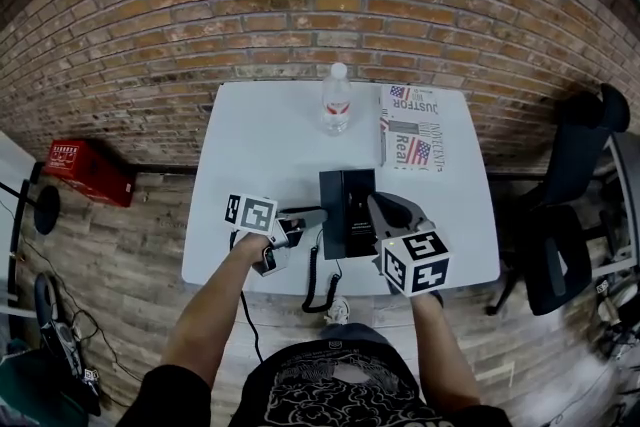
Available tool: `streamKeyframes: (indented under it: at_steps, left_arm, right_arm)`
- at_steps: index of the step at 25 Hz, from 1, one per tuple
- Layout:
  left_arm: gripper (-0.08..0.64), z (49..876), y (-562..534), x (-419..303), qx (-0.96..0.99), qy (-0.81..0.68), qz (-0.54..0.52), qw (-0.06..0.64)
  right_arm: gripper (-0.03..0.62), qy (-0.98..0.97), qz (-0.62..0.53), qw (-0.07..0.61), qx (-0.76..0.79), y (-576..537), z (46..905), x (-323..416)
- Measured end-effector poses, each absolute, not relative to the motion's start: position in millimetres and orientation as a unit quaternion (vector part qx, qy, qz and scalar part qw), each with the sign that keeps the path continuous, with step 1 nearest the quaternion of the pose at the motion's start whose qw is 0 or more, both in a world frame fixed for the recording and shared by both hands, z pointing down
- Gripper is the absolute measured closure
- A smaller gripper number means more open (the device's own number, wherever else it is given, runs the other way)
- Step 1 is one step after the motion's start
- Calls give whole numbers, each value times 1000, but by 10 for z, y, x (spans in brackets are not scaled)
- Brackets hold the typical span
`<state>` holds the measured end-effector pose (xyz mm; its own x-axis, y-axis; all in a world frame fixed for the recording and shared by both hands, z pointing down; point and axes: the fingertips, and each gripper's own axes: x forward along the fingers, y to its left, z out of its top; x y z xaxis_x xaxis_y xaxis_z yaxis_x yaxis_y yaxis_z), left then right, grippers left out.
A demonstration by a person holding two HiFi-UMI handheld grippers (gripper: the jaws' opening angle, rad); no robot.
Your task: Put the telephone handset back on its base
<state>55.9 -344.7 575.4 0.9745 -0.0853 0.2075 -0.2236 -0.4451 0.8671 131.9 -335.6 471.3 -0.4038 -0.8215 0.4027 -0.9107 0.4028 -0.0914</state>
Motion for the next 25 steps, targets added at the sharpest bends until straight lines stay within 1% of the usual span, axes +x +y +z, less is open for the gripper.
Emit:
streamKeyframes:
  at_steps: [7,14,25]
  left_arm:
    - [457,5668,-3466,417,857,-122,65,497]
    - [457,5526,-3439,232,872,-160,70,457]
    - [457,5162,-3321,-44,900,-237,95,354]
  right_arm:
    - [591,-826,150,145,524,-3320,4691,1245]
    - [591,-824,147,142,528,-3217,4635,1176]
    - [591,-821,135,133,538,-2967,4496,1093]
